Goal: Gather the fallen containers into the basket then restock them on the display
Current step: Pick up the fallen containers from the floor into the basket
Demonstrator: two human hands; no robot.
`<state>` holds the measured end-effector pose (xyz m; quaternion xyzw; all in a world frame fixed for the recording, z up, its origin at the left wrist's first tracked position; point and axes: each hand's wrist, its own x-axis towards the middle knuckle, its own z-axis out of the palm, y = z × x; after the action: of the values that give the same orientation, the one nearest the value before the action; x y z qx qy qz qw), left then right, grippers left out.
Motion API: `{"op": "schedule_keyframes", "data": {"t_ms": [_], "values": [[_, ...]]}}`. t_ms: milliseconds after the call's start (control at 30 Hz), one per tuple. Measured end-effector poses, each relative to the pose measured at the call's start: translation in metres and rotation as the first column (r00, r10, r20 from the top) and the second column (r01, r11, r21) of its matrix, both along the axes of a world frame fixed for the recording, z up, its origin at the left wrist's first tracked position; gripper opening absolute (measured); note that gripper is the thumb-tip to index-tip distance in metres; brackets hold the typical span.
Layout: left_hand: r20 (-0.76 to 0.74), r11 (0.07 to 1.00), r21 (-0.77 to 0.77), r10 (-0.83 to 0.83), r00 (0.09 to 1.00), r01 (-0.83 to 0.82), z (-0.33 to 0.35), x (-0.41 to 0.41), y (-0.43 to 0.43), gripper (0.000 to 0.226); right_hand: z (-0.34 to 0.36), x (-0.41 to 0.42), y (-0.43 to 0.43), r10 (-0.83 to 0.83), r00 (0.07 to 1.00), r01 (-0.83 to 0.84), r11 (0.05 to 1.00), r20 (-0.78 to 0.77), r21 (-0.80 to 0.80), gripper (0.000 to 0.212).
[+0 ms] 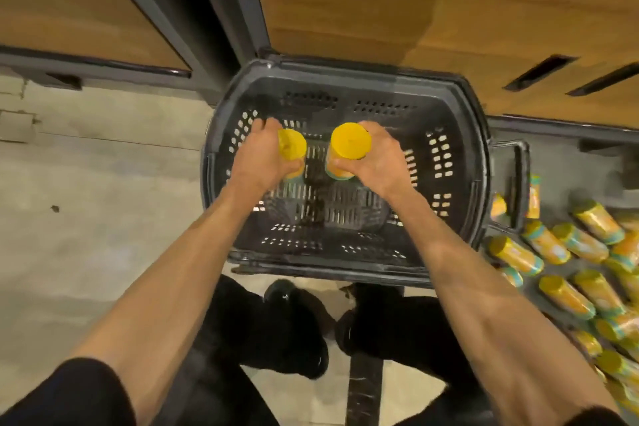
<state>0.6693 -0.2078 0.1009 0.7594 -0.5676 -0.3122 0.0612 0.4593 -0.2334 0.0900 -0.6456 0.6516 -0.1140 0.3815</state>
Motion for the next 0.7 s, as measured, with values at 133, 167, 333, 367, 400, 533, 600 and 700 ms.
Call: {"op": "schedule_keyframes", "data": {"t_ms": [133, 167, 333, 367, 400, 533, 600, 700], "values": [[0.101, 1.000, 0.022, -0.021, 0.995, 0.019, -0.073, 0.001, -0.023, 0.072, -0.082, 0.011, -0.016, 0.034, 0.999, -0.034, 0.999, -0.030, 0.011, 0.070], [0.121, 1.000, 0.019, -0.024, 0.992, 0.022, -0.090, 0.002, -0.027, 0.073, -0.098, 0.013, -0.020, 0.047, 0.998, -0.047, 0.999, -0.036, 0.001, 0.069], [0.207, 0.999, 0.030, -0.040, 0.977, 0.035, -0.149, 0.003, -0.050, 0.077, -0.163, 0.025, -0.035, 0.080, 0.993, -0.085, 0.995, -0.088, -0.058, 0.053], [0.211, 0.999, 0.029, -0.033, 0.977, 0.028, -0.157, 0.002, -0.053, 0.075, -0.175, 0.028, -0.037, 0.075, 0.993, -0.081, 0.994, -0.096, -0.067, 0.049], [0.211, 0.999, 0.026, -0.026, 0.977, 0.021, -0.165, 0.002, -0.055, 0.075, -0.187, 0.031, -0.039, 0.075, 0.992, -0.083, 0.994, -0.097, -0.077, 0.047], [0.224, 0.999, 0.044, 0.000, 0.975, -0.011, -0.191, 0.001, -0.055, 0.071, -0.219, 0.044, -0.043, 0.125, 0.978, -0.141, 0.986, -0.170, -0.086, 0.057], [0.214, 0.999, 0.030, 0.032, 0.976, -0.039, -0.194, 0.001, -0.058, 0.064, -0.225, 0.048, -0.043, 0.084, 0.990, -0.094, 0.992, -0.116, -0.084, 0.065], [0.203, 0.998, 0.022, 0.056, 0.978, -0.062, -0.192, 0.001, -0.064, 0.058, -0.230, 0.052, -0.043, 0.030, 0.998, -0.034, 0.997, -0.058, -0.070, 0.072]]}}
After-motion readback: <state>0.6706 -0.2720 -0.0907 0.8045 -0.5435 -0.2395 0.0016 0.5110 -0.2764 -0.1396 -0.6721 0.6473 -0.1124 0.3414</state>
